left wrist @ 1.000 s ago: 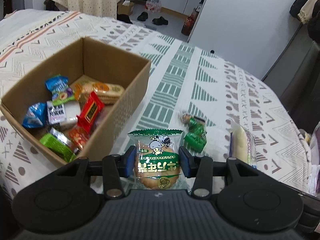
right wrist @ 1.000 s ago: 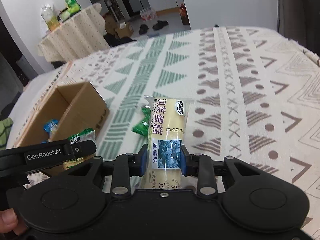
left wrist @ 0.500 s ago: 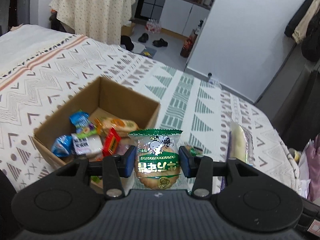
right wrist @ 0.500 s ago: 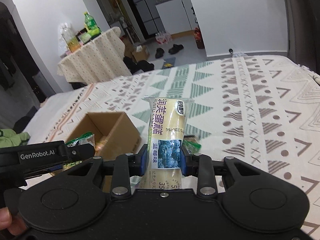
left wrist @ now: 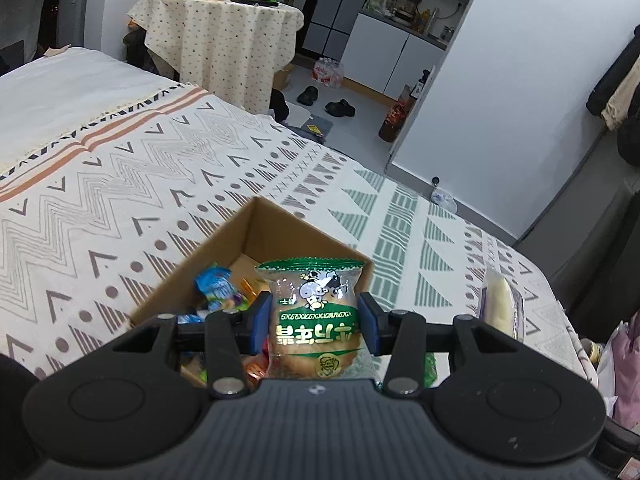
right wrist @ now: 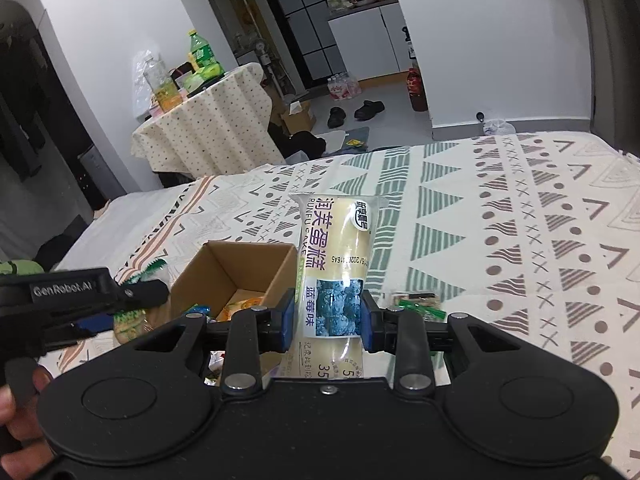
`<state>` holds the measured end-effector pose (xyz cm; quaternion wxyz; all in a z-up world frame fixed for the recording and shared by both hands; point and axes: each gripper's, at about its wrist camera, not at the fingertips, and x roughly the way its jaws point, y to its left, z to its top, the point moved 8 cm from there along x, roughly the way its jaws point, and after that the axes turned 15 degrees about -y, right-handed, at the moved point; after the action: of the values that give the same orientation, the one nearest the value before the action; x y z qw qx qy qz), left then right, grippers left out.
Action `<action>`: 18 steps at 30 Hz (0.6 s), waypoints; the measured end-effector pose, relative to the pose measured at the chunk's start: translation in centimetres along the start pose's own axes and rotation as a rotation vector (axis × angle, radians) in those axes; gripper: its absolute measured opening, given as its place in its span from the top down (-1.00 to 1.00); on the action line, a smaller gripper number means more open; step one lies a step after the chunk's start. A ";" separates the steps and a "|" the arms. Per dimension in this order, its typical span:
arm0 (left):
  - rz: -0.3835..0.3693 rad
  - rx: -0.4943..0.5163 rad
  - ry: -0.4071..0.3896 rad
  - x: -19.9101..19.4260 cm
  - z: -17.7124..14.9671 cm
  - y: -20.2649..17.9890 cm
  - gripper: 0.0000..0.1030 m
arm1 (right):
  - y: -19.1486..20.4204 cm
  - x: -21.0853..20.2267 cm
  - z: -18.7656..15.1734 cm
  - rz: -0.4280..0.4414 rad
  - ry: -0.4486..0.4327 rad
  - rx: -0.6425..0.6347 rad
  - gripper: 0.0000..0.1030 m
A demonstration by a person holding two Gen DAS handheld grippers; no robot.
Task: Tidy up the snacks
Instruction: 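Carry biscuit packet with left tool over the box while right tool carries cake bar there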
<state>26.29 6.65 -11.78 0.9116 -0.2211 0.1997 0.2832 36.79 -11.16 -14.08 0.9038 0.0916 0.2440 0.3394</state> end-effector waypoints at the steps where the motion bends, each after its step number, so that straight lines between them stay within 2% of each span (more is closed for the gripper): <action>1: 0.001 0.000 -0.002 0.1 0.3 0.5 0.13 | 0.4 0.2 -0.1 0.003 0.001 -0.007 0.41; 10: -0.001 -0.037 0.015 2.4 2.4 4.6 0.13 | 3.9 2.2 -1.0 0.017 0.033 -0.044 0.41; 18: -0.036 -0.074 0.045 5.1 3.6 6.5 0.13 | 6.3 4.3 -1.1 0.011 0.043 -0.081 0.41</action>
<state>27.09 15.48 -13.23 0.9030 -0.2646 0.2056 0.2688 35.41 -3.57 -14.56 0.8995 0.0490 0.2488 0.3558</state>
